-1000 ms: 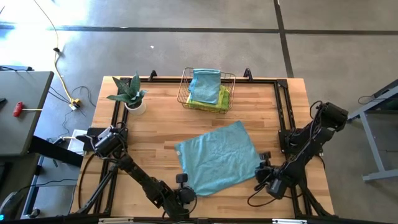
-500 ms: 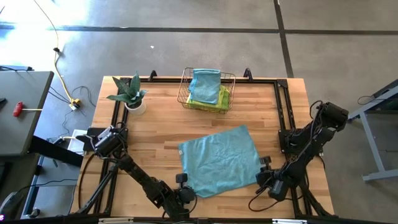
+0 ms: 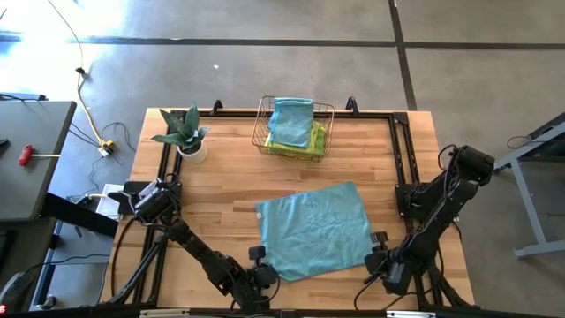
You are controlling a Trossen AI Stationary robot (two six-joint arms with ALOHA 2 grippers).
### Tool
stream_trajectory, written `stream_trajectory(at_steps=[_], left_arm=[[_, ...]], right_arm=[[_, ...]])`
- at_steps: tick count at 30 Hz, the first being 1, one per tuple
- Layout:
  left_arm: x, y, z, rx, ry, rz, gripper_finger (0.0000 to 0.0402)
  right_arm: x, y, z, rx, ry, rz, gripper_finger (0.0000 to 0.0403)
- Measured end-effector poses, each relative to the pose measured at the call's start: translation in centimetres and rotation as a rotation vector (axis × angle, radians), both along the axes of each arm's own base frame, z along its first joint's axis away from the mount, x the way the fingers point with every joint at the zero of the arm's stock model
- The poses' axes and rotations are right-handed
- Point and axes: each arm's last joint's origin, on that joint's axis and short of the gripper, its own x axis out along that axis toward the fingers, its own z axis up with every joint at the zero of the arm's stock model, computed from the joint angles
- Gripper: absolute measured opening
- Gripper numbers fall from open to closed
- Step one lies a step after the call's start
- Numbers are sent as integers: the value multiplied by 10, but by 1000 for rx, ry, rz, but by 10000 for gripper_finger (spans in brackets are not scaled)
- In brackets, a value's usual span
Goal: Fold microfiber towels
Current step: Fold the blue microfiber towel
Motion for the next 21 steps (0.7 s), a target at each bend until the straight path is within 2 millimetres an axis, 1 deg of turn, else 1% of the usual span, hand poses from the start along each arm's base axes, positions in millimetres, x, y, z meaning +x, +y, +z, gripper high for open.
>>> stream_trajectory(at_steps=[3, 6, 8, 11, 14, 16, 19, 21], left_arm=[[0, 0, 0, -6, 2, 1, 5], [0, 0, 0, -6, 2, 1, 5], [0, 0, 0, -7, 2, 1, 5], [0, 0, 0, -10, 1, 2, 5], [0, 0, 0, -12, 0, 2, 5], [0, 0, 0, -17, -2, 6, 5], [0, -1, 1, -24, -3, 4, 5], [0, -1, 3, -33, -12, 3, 5]], right_arm=[[-6, 0, -2, -25, 4, 37, 175], [-13, -5, -8, -107, -4, 74, 202], [-17, -8, -13, -126, -8, 72, 210], [-23, -16, -25, -145, 7, 63, 212], [-24, -18, -29, -132, -10, 64, 205], [-24, -18, -30, -135, -16, 67, 192], [-24, -18, -30, -142, -19, 85, 156], [-24, -18, -30, -139, -20, 87, 120]])
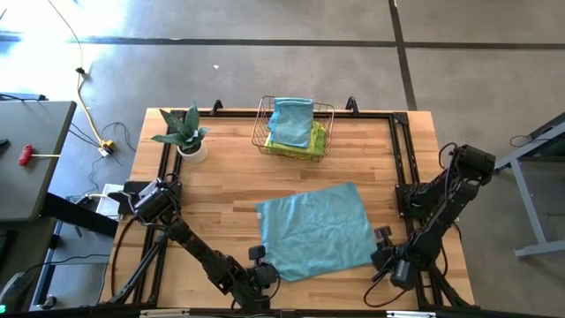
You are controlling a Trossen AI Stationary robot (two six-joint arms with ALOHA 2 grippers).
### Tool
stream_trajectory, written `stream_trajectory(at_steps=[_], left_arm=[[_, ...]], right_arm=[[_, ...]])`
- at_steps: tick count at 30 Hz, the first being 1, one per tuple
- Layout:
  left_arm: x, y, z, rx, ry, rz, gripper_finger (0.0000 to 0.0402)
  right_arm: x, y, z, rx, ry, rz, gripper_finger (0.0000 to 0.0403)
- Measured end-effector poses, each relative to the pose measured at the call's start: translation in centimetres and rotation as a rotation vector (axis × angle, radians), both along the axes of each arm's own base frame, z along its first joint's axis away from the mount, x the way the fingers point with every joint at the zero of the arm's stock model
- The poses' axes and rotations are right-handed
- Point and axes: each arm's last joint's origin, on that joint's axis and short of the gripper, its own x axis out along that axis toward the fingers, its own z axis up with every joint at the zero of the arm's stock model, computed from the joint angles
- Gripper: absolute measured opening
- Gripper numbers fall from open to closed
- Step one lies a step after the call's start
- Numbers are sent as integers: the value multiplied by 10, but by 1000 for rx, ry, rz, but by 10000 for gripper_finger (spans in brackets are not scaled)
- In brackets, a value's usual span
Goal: Fold microfiber towels
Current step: Fold the blue microfiber towel
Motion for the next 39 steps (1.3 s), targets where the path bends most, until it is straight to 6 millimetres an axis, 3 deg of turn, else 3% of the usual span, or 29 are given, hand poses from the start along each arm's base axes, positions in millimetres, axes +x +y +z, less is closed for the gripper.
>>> stream_trajectory(at_steps=[4, 6, 11, 16, 20, 24, 30, 35, 39], left_arm=[[1, -1, 2, -14, -13, -1, 5], [1, -1, 3, -41, -16, 11, 5], [0, -2, 15, -188, -20, 59, 5], [-1, -4, 40, -393, -59, 139, 5], [-2, 0, 59, -456, -81, 159, 5], [-5, 5, 72, -416, -78, 153, 5], [-17, 21, 66, -264, 53, 230, 5], [-21, 45, 60, -151, 129, 361, 5], [-16, 58, 60, -91, 147, 363, 5]], right_arm=[[1, 1, 0, 8, -15, -1, 32], [1, 1, 0, 9, -25, -7, 9], [3, 3, 5, 6, -17, -53, 8], [12, 9, 24, -18, -10, -61, 4], [21, 6, 37, -86, -17, -63, 2], [30, -6, 46, -217, -39, -84, 1], [46, -32, 51, -383, -10, -108, 1], [61, -55, 46, -465, 19, -98, 0], [72, -76, 38, -504, 55, -107, 0]])
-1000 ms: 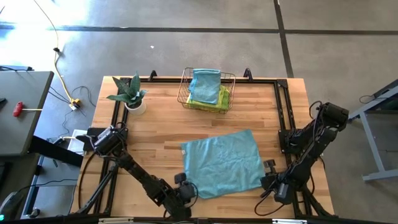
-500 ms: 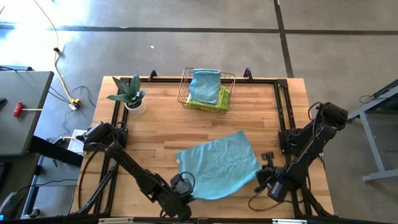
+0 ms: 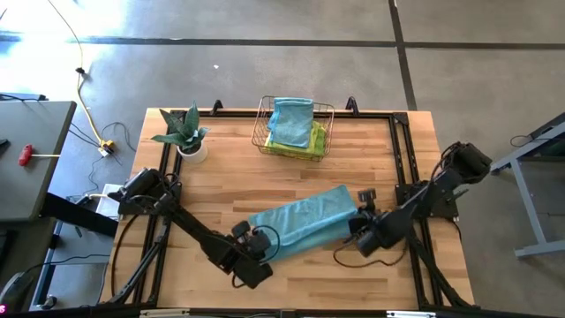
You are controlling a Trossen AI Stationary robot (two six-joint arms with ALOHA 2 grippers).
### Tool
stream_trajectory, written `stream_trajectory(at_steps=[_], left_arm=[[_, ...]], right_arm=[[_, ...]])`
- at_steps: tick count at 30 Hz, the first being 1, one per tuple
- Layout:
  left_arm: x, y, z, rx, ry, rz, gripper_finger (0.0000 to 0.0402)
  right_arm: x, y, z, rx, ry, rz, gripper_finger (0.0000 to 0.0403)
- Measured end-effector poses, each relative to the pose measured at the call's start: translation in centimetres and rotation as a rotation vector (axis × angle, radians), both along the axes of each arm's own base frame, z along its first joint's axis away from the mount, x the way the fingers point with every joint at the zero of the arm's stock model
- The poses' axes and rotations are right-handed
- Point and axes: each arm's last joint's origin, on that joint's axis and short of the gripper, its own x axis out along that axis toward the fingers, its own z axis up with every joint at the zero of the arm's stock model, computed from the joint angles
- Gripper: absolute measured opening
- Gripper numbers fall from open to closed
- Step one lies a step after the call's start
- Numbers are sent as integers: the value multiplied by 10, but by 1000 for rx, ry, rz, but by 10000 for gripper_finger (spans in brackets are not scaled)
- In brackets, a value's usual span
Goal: Fold microfiber towels
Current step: Fold the blue microfiber towel
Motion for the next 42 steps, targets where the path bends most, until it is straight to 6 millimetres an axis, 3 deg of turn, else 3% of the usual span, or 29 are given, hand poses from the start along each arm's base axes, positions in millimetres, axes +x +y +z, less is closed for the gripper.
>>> stream_trajectory(at_steps=[7, 13, 23, 42], left_arm=[[5, 18, -2, 30, 91, -46, 5], [4, 32, -3, 68, 151, -9, 5], [2, 40, -3, 107, 170, 30, 5], [1, 48, -3, 153, 179, 86, 5]], right_arm=[[14, -34, -10, -41, 28, -59, 0], [29, -50, -11, -29, 24, -38, 0], [50, -76, -11, 25, -30, -37, 0], [47, -86, -12, 60, 30, -77, 0]])
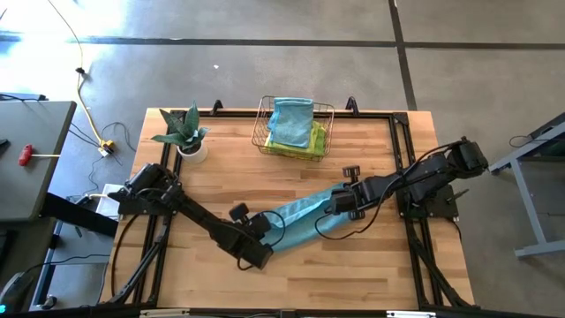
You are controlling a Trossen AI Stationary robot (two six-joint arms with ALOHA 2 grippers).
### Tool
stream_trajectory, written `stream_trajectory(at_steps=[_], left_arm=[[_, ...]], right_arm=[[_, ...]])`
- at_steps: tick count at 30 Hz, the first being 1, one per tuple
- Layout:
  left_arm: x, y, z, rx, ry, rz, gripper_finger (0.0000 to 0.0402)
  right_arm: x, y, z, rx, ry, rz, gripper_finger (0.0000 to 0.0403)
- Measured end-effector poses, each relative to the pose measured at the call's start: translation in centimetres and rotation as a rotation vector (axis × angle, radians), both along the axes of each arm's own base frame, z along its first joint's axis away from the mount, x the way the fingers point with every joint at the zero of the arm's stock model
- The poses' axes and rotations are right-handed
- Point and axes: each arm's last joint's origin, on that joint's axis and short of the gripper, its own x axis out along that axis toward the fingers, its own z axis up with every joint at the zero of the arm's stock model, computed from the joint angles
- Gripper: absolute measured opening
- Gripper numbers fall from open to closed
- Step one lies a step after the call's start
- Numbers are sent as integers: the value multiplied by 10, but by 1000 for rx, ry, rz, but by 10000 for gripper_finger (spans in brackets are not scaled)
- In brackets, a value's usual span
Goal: Fold microfiber towels
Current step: Fold the blue microfiber towel
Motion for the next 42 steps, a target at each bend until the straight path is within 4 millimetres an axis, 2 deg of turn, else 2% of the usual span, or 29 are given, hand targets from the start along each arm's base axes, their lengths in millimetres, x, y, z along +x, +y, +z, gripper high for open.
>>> stream_trajectory(at_steps=[14, 20, 24, 28, 33, 38, 42], left_arm=[[0, 0, 0, 5, -3, 2, 5], [1, 3, 0, 14, -7, 10, 5], [2, 6, 0, -6, -23, 54, 10], [4, 12, -1, -54, -3, 72, 39], [8, 22, -8, -73, 24, 102, 101], [10, 27, -16, -104, 81, 105, 155], [9, 29, -15, -81, 82, 102, 168]], right_arm=[[-4, -2, 0, -48, 31, -19, 1], [-2, -9, 0, -49, 17, -52, 1], [-2, -13, 0, -49, 18, -67, 31], [-1, -14, 1, -49, 15, -73, 93], [-1, -15, 2, -104, -14, -102, 160], [-4, -17, 2, -164, 6, -105, 180], [-8, -18, 3, -188, 36, -125, 181]])
